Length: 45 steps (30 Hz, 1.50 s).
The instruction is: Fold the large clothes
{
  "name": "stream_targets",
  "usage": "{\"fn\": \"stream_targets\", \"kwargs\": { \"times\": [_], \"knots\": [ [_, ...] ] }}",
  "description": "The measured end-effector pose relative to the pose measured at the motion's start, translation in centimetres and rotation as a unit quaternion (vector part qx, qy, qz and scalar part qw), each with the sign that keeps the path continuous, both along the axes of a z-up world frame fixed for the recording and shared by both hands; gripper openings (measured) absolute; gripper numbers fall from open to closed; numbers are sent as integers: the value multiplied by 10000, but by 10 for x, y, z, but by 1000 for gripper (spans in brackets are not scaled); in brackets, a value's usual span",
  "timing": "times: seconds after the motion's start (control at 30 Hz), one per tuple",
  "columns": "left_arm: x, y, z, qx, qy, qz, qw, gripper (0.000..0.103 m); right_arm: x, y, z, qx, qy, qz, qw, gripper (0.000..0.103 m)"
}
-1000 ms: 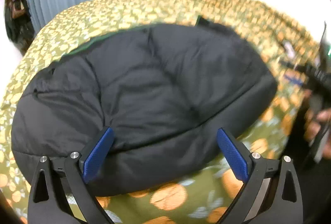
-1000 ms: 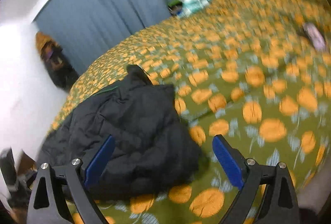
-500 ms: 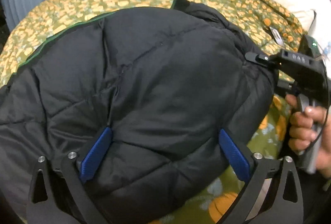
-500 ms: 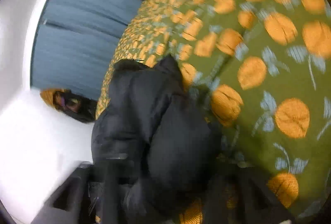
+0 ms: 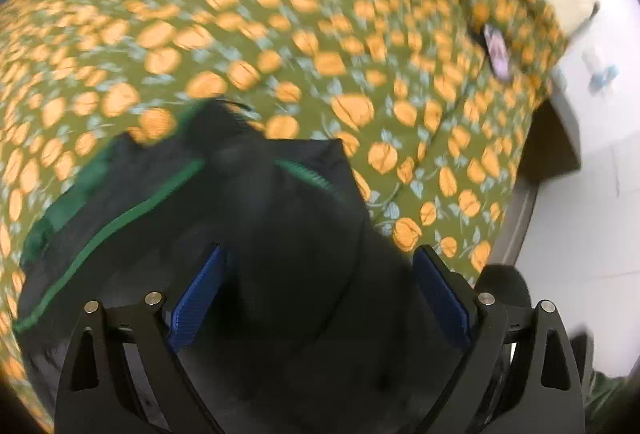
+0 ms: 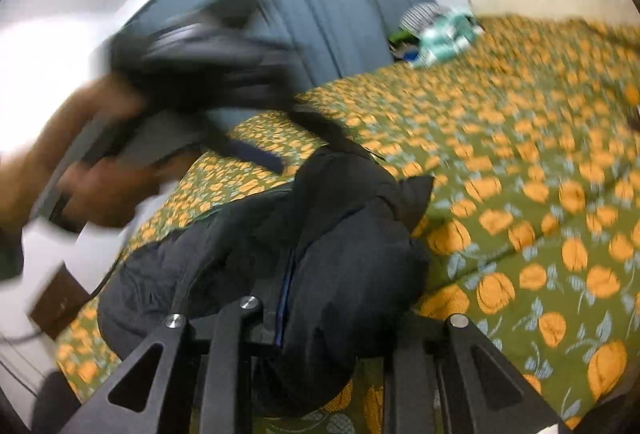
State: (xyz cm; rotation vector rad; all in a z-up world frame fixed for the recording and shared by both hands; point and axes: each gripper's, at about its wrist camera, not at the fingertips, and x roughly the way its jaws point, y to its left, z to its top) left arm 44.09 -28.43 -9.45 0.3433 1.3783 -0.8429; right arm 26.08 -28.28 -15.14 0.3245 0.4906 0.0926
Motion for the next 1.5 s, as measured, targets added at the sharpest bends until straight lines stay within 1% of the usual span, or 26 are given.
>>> {"fn": "stream_targets", "kwargs": {
  "times": [0.1, 0.13, 0.17, 0.23, 0.3, 0.33, 0.37, 0.4, 0.43, 0.47, 0.53, 0.63, 0.7, 0.73, 0.77, 0.8, 0.83, 0.9, 0.97, 1.07, 1.17, 1.2, 1.23, 1.27, 1.37, 1.5],
  "knots": [
    [-12, -31, -17, 831, -232, -463, 9952, 95, 1, 8, 2, -268, -93, 98, 9995, 23],
    [-18, -43, -26, 1213, -369, -648, 9898, 95, 2, 10, 2, -364, -113, 117, 9992, 23],
    [-27, -56, -37, 1678, -545, -862, 9805, 95, 2, 11, 2, -399, -124, 129, 9990, 23],
    [-43, -72, -57, 2522, -960, -1232, 9550, 95, 2, 14, 2, -482, -153, 153, 9986, 23],
    [-61, -85, -84, 3408, -1397, -1616, 9156, 95, 0, 19, 4, -656, -219, 194, 9974, 23],
    [-66, -88, -93, 3677, -1521, -1686, 9018, 90, 1, 21, 4, -742, -228, 210, 9968, 23],
    [-69, -89, -101, 3926, -1624, -1699, 8892, 81, 2, 24, 4, -773, -220, 220, 9965, 23],
    [-69, -89, -106, 4091, -1650, -1642, 8823, 60, 2, 24, 3, -761, -191, 231, 9967, 23],
    [-68, -89, -106, 4092, -1569, -1580, 8848, 48, 1, 23, 2, -738, -160, 246, 9968, 23],
    [-66, -87, -104, 3998, -1465, -1508, 8922, 44, 1, 23, 1, -753, -137, 257, 9967, 23],
    [-64, -84, -93, 3822, -1428, -1442, 9015, 35, -1, 21, 3, -810, -175, 276, 9962, 23],
    [-52, -61, -58, 3155, -1293, -1014, 9346, 29, -9, 26, 12, -951, -361, 317, 9943, 23],
    [-47, -40, -26, 2644, -1318, -715, 9527, 27, -16, 30, 24, -989, -537, 348, 9930, 26],
    [-45, -31, -10, 2398, -1353, -555, 9597, 26, -21, 31, 32, -987, -666, 376, 9922, 35],
    [-40, -17, 9, 2100, -1366, -322, 9676, 26, -25, 32, 37, -971, -775, 438, 9913, 57],
    [-34, -1, 29, 1757, -1372, -60, 9748, 26, -34, 36, 47, -952, -963, 550, 9893, 68],
    [-31, 11, 43, 1517, -1368, 146, 9788, 26, -47, 39, 56, -880, -1211, 678, 9864, 78],
    [-21, 61, 86, 763, -1255, 791, 9860, 26, -64, 39, 66, -634, -1404, 827, 9846, 79],
    [-16, 100, 112, 101, -1101, 1232, 9862, 26, -72, 37, 67, -338, -1281, 894, 9871, 79],
    [-16, 168, 136, -732, -1007, 1663, 9782, 26, -68, 32, 62, -94, -934, 813, 9923, 79],
    [-14, 229, 134, -1112, -1065, 2064, 9663, 26, -51, 31, 62, -245, -663, 704, 9950, 78],
    [-11, 266, 124, -1196, -994, 2346, 9596, 26, -47, 33, 63, -251, -617, 736, 9951, 78],
    [-8, 280, 118, -1208, -941, 2496, 9562, 26, -38, 37, 68, -297, -548, 812, 9947, 77],
    [-6, 315, 103, -1158, -856, 2772, 9499, 26, -31, 43, 71, -366, -514, 890, 9940, 75],
    [-8, 381, 62, -902, -650, 3218, 9403, 29, -8, 72, 83, -559, -405, 1215, 9902, 73],
    [-9, 428, 14, -906, -355, 3426, 9344, 35, 36, 126, 94, -436, -142, 1849, 9817, 66]
  ]
}}
